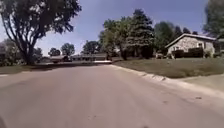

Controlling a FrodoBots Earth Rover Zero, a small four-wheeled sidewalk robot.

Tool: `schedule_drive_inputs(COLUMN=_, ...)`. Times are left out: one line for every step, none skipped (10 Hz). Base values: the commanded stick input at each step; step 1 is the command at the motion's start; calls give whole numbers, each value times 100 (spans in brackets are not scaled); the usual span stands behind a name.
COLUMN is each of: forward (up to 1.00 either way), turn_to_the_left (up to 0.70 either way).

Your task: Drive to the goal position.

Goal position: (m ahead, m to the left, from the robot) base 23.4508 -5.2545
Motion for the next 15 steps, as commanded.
schedule_drive_inputs(forward=50, turn_to_the_left=0)
schedule_drive_inputs(forward=50, turn_to_the_left=0)
schedule_drive_inputs(forward=50, turn_to_the_left=0)
schedule_drive_inputs(forward=50, turn_to_the_left=0)
schedule_drive_inputs(forward=50, turn_to_the_left=0)
schedule_drive_inputs(forward=50, turn_to_the_left=0)
schedule_drive_inputs(forward=50, turn_to_the_left=0)
schedule_drive_inputs(forward=50, turn_to_the_left=0)
schedule_drive_inputs(forward=50, turn_to_the_left=0)
schedule_drive_inputs(forward=50, turn_to_the_left=0)
schedule_drive_inputs(forward=50, turn_to_the_left=0)
schedule_drive_inputs(forward=50, turn_to_the_left=0)
schedule_drive_inputs(forward=50, turn_to_the_left=0)
schedule_drive_inputs(forward=50, turn_to_the_left=0)
schedule_drive_inputs(forward=50, turn_to_the_left=14)
